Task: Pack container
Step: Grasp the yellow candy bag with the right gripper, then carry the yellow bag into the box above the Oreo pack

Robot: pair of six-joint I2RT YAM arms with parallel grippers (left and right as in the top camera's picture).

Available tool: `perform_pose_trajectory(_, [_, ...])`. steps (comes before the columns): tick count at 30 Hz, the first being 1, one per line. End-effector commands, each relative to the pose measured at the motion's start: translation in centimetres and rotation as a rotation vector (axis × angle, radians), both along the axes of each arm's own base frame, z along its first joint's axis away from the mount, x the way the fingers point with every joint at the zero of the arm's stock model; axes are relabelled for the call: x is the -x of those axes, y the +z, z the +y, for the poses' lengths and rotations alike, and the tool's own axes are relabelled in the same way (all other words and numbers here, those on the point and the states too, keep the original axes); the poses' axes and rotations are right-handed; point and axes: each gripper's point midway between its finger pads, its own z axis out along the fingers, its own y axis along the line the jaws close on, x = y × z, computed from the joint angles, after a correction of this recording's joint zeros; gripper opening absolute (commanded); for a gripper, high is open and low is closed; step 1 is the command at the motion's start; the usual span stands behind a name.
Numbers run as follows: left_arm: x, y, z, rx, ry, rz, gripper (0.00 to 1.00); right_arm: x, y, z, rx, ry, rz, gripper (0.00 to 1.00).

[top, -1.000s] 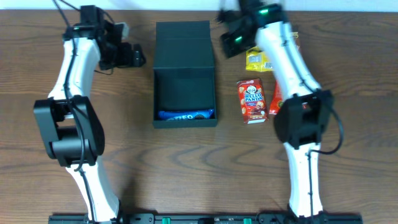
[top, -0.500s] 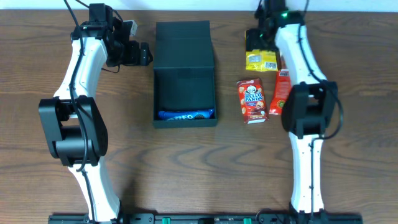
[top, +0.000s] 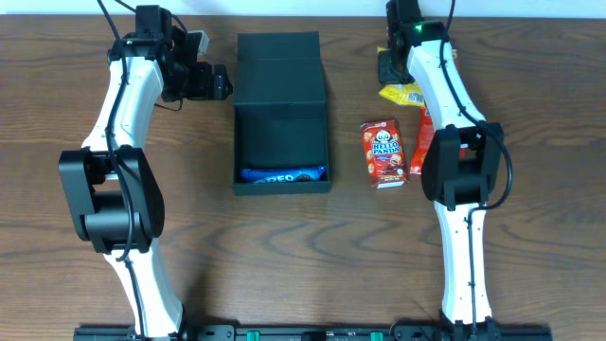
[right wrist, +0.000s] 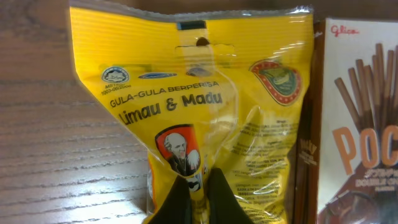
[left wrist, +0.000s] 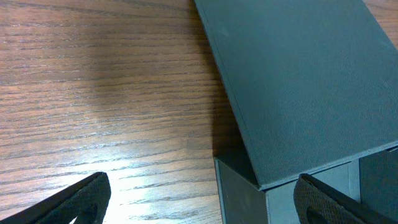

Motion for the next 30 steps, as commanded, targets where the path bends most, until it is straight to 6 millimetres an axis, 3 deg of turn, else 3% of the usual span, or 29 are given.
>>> perform_pose_trajectory(1, [0.0, -0.1, -0.1, 0.007, -0.011, -0.001, 0.95, 1.0, -2.8, 0.0, 0.0, -0.006, 0.064, 0.01])
perform_pose_trajectory(6, [0.0, -0.1, -0.1, 0.007, -0.012, -0.001, 0.95, 1.0, -1.2, 0.1, -0.004, -0.01, 0.055, 0.01])
perform_pose_trajectory(9, [0.0, -0.1, 0.0, 0.001, -0.009, -0.002, 0.95, 0.7, 2.3, 0.5, -0.01, -0.002, 0.016, 0.01])
perform_pose_trajectory(11, [-0.1, -0.3, 0.6, -0.027, 0.003, -0.001, 0.95, 0.6, 5.8, 1.3, -0.016, 0.013, -0.028, 0.01])
perform_pose_trajectory(14, [-0.2, -0.4, 1.3, -0.049, 0.019, -0.002, 0.95, 1.7, 11.3, 4.4, -0.068, 0.072, -0.087, 0.01])
perform_pose_trajectory(18, [-0.8, -0.2, 2.6, -0.038, 0.074, -0.015, 0.95, 5.0, 15.5, 10.3, -0.114, 0.192, -0.1, 0.01])
perform_pose_trajectory(20, [-0.9, -0.1, 3.5, -0.039, 0.092, -0.019, 0.95, 7.0, 16.0, 13.7, -0.137, 0.264, -0.073, 0.01])
perform_pose_trajectory(25, [-0.9, 0.6, 6.7, -0.032, 0.172, -0.026, 0.95, 11.8, 14.9, 21.2, -0.158, 0.386, 0.007, 0.01])
perform_pose_trajectory(30, [-0.8, 2.1, 9.8, -0.016, 0.239, -0.054, 0.95, 14.5, 13.4, 24.7, -0.163, 0.362, 0.047, 0.02])
